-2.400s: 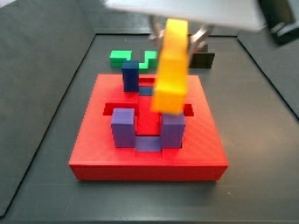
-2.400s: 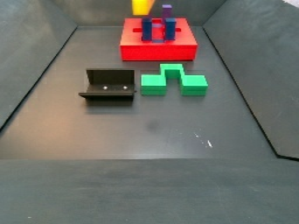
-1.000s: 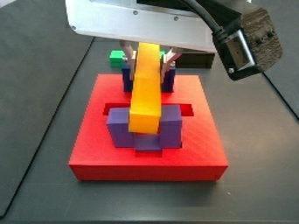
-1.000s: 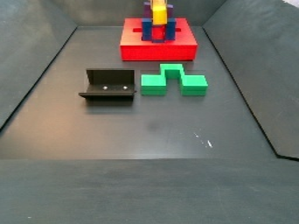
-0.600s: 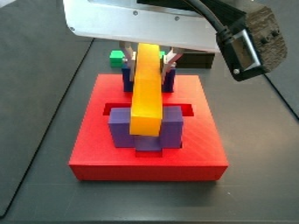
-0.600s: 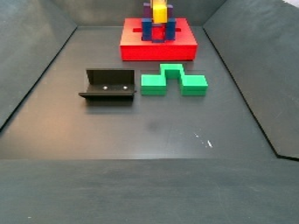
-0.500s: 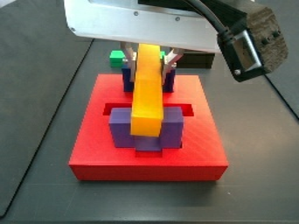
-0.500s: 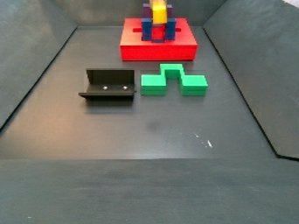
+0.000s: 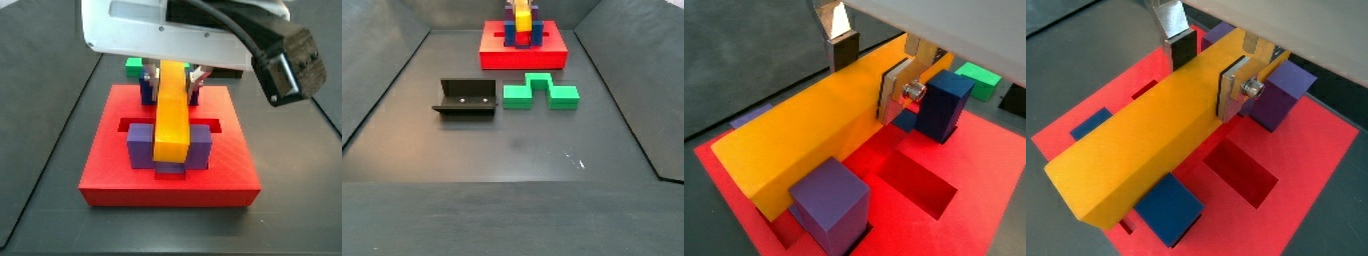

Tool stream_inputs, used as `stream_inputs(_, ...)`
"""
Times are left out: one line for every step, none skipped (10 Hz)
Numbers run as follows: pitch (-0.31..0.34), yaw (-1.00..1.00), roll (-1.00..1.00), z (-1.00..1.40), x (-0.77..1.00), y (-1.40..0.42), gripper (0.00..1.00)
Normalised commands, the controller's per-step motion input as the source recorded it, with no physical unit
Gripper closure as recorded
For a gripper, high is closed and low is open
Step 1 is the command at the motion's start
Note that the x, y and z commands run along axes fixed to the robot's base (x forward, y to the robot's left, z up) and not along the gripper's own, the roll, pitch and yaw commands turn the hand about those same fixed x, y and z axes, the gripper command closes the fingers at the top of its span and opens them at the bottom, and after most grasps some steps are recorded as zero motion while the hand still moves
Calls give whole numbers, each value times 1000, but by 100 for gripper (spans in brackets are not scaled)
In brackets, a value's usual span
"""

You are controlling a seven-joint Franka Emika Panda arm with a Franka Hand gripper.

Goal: Pick up the yellow object. Move up. Move to above the board. Insert the yellow object.
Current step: Insert the yellow object.

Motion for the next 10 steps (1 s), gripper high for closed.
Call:
stream_inputs(0,0,131,-303,237,-17,100)
stream_inputs(0,0,51,-374,231,0,100)
stream_inputs(0,0,0,-346,160,0,100)
stream_inputs(0,0,0,-346,180,-11,100)
stream_inputs(-19,0,-26,-251,203,0,100)
stream_inputs(-74,0,-113,-217,206,37,100)
stream_inputs(-40,0,-159,-151,91,0,100)
stream_inputs(-10,0,-181,-117,46,0,100)
stream_inputs(-21,0,-153,-146,60,0,100)
stream_inputs(-43,0,-160,-203,23,0,100)
